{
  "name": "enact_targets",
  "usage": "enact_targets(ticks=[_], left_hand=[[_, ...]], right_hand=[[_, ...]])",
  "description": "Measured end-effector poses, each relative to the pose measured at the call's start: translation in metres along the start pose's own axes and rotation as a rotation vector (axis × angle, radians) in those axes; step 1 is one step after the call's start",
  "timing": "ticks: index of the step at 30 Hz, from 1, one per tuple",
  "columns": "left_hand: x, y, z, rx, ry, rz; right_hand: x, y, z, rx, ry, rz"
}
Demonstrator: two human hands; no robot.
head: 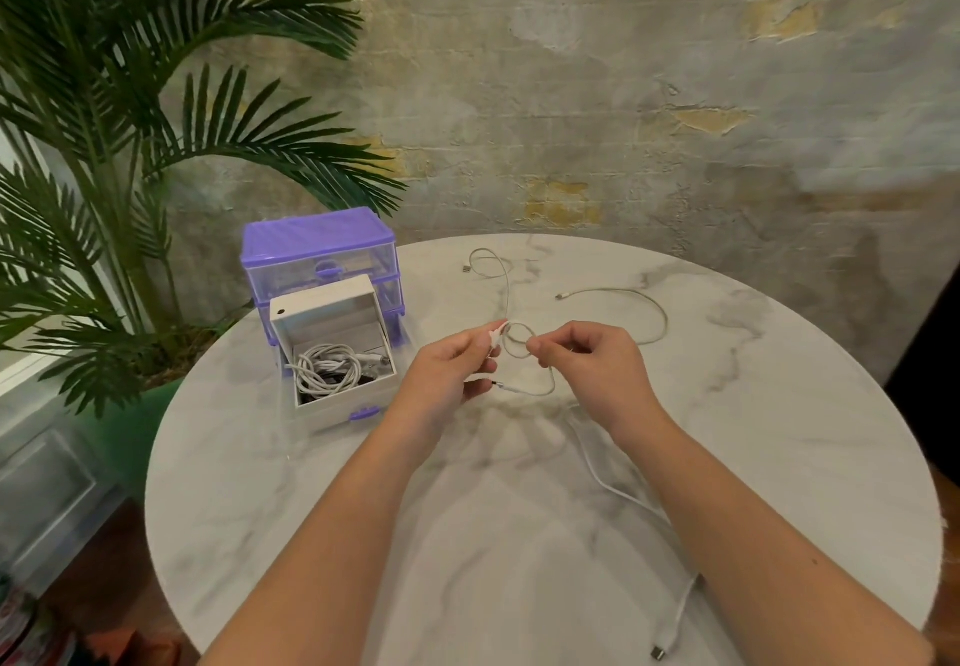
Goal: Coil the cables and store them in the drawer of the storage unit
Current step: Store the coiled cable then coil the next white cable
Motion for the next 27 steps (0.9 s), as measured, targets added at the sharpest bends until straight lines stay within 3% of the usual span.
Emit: enact_targets(ticks=[8, 27], left_hand=[[-0.004, 0.012, 0.004, -0.195, -0.015, 0.144], [-0.003, 0.006, -0.001, -0.193, -0.01, 0.112]], right_hand=[[-0.005, -0.005, -0.018, 0.136, 0.167, -0.081], [-0.006, -0.001, -0.016, 0.144, 0.153, -0.058]])
Point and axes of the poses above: each hand's wrist, its own x-axis towards the middle knuckle, its own z-axis out of the back of the hand, y = z × x, the point moved 10 cm from there along x, towards the middle knuckle, and after that the axes turned 1 degree about -x, right-handed, at the moved point
